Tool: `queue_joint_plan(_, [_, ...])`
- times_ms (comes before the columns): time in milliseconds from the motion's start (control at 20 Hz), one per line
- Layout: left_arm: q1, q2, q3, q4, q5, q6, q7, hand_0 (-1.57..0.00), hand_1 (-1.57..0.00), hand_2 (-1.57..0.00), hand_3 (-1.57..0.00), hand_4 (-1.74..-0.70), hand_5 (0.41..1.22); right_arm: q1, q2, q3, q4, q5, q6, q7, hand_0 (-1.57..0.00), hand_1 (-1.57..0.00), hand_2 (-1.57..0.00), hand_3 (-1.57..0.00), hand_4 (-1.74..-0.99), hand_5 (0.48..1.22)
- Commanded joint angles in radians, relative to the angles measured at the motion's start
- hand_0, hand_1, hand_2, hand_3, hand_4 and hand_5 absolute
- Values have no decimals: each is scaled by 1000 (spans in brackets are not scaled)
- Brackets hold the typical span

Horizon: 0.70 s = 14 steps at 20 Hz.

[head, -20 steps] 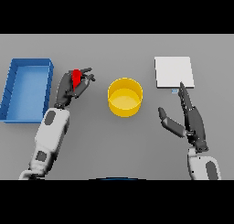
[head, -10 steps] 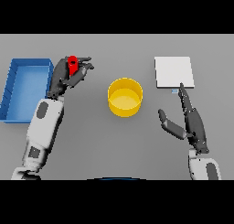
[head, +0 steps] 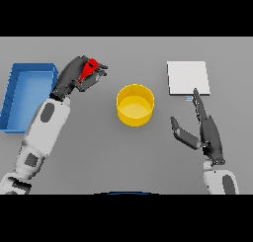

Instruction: Pick up the red beaker and tilt it to pour out 1 green nut into yellow bowl. Pick up the yellow bowl and place it on the metallic measuring scale.

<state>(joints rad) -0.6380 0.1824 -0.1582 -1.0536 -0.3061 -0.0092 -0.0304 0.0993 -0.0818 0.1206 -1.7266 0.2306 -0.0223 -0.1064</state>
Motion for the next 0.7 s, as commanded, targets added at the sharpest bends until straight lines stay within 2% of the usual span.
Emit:
queue_joint_plan(0, [-15, 18, -36, -4, -38, -12, 22, -1568, -1568, -1568, -1567, -1737, 1125, 1, -2, 0, -4, -3, 4, 11, 1, 1, 1, 1, -1186, 660])
queue_joint_plan(300, [-128, 74, -227, 10, -233, -70, 118, -1570, -1570, -1570, -1570, -1740, 1162, 9, 5, 2, -4, -17, 16, 21, 1, 1, 1, 1, -1181, 669])
queue_joint_plan(500, [-202, 93, -373, 45, -380, -136, 152, -1571, -1571, -1571, -1571, -1741, 1197, 22, 7, 1, -9, -15, 11, 7, 1, 1, 1, 1, -1187, 676])
queue_joint_plan(550, [-232, 93, -401, 71, -416, -160, 158, -1571, -1571, -1571, -1571, -1689, 1202, 11, 8, -2, -9, -21, 12, 22, 1, 1, 1, 1, -1191, 675])
queue_joint_plan(650, [-278, 98, -452, 92, -474, -212, 153, -1571, -1571, -1571, -1436, -1705, 1209, 16, 9, -3, -9, -31, 20, 23, 1, 1, 1, 1, -1191, 675])
